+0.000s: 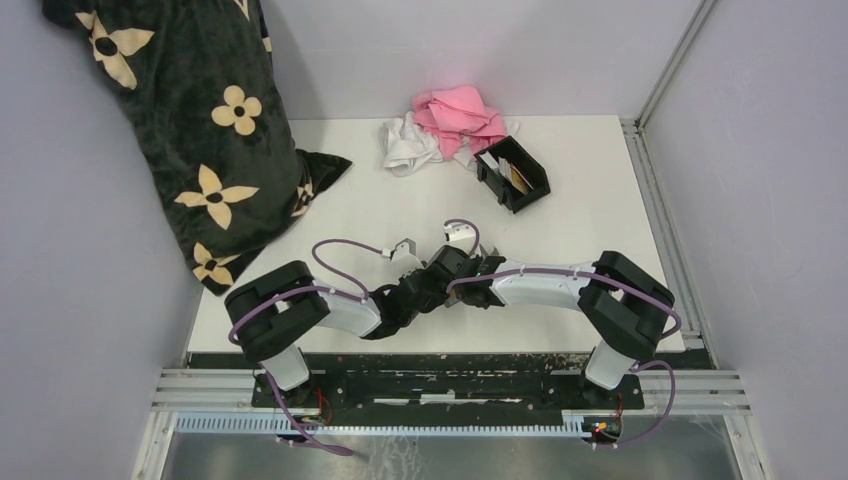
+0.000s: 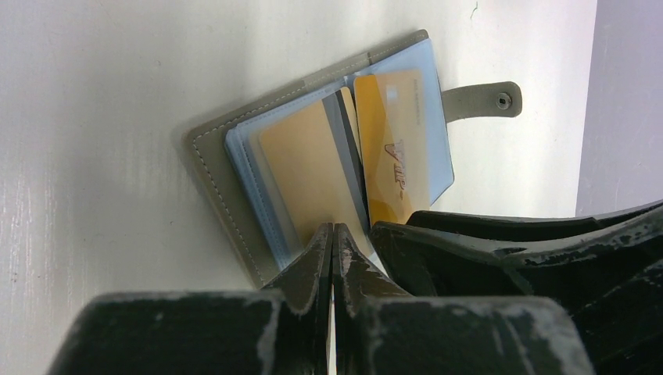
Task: Put the credit cards into the card holder
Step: Insert the credit card into the card holder.
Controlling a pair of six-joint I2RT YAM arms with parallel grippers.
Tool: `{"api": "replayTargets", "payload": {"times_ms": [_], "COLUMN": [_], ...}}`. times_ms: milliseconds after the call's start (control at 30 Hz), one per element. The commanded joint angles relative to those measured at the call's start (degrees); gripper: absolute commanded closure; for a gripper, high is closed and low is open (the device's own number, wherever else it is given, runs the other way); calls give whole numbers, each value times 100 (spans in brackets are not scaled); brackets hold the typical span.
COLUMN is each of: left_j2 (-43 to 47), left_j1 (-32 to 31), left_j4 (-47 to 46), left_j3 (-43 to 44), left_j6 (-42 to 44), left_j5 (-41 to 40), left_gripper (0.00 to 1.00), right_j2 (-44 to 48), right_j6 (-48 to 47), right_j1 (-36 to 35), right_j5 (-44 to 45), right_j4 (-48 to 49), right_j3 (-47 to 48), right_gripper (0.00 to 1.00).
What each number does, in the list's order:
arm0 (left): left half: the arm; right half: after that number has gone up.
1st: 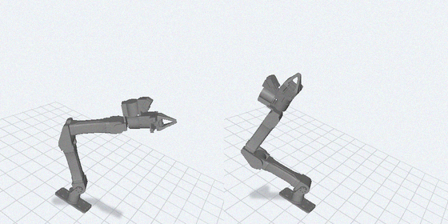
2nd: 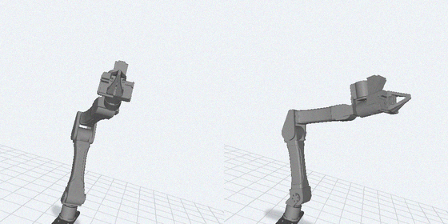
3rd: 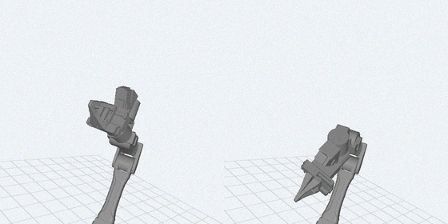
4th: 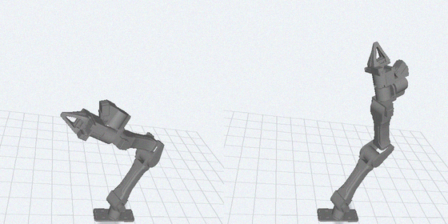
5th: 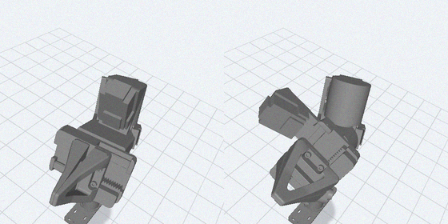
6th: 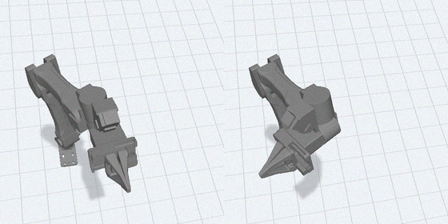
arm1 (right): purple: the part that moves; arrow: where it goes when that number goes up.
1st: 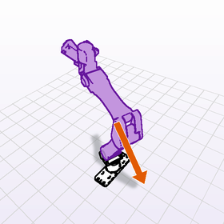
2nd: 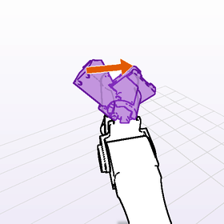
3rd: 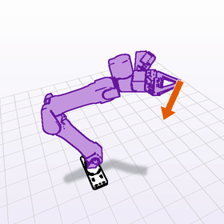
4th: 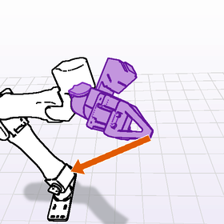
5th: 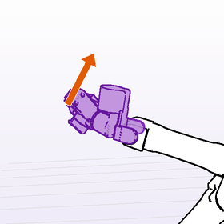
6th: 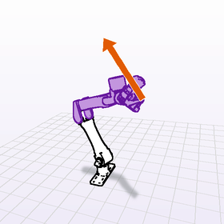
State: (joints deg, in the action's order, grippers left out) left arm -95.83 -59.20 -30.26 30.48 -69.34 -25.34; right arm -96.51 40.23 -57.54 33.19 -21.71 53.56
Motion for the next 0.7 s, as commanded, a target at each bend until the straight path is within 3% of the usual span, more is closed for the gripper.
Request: {"api": "replayTargets", "payload": {"times_ms": [0, 400, 667], "left_j2": [-320, -403, -367], "left_j1": [33, 39, 104], "left_j4": [940, 951, 977], "left_j3": [-211, -169, -179], "left_j6": [-38, -33, 59], "left_j5": [103, 131, 217], "left_gripper": [97, 97, 97], "right_j2": [-21, 161, 1329], "right_j6": [-83, -23, 884], "right_j1": [-84, -131, -129], "right_j5": [628, 867, 361], "right_j4": [-346, -402, 502], "right_j3": [92, -34, -965], "right_gripper": [64, 65, 66]}}
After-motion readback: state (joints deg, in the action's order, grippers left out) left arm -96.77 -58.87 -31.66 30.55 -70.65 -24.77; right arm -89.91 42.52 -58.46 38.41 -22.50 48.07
